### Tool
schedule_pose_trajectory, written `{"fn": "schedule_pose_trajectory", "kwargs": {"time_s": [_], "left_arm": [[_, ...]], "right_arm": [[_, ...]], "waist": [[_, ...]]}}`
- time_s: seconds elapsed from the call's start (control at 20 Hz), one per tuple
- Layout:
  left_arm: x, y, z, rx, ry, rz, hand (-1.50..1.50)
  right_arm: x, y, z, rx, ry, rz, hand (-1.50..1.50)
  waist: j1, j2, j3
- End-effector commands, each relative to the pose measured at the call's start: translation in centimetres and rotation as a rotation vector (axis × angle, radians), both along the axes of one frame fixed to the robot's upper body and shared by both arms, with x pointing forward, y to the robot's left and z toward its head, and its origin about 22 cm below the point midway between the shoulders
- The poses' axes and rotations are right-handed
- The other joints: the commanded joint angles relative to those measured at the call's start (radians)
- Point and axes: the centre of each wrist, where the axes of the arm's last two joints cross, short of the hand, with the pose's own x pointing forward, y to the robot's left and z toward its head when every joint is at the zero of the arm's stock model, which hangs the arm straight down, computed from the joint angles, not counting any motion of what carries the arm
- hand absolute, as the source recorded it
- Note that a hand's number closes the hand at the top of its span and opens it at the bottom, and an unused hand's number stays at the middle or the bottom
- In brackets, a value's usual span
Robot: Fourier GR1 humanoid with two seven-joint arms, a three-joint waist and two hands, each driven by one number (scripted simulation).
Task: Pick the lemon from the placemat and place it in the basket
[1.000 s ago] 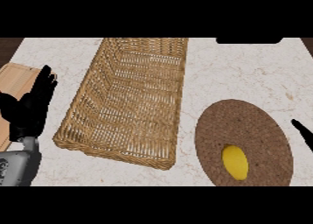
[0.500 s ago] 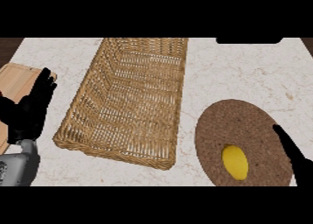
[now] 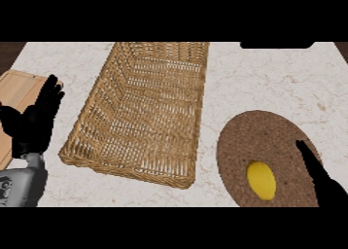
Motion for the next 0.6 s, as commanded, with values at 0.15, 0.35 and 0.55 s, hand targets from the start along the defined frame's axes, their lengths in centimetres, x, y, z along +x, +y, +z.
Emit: {"fn": "schedule_pose_trajectory", "kwargs": {"time_s": [0.15,0.35,0.55], "left_arm": [[-0.4,-1.2,1.4,-0.01,-0.013,-0.013,0.0],[-1.6,-0.2,0.4,0.019,-0.002,0.002,0.0],[-1.0,-0.2,-0.5,0.005,0.017,0.014,0.0]], "right_arm": [[0.4,0.6,-2.5,-0.028,0.018,-0.003,-1.5],[1.3,2.4,-3.2,-0.006,0.016,-0.014,-1.5],[0.8,2.2,-4.9,-0.075,0.079,-0.02,-1.5]], "waist": [[0.003,-0.001,0.0],[0.004,0.0,0.0],[0.002,0.0,0.0]]}}
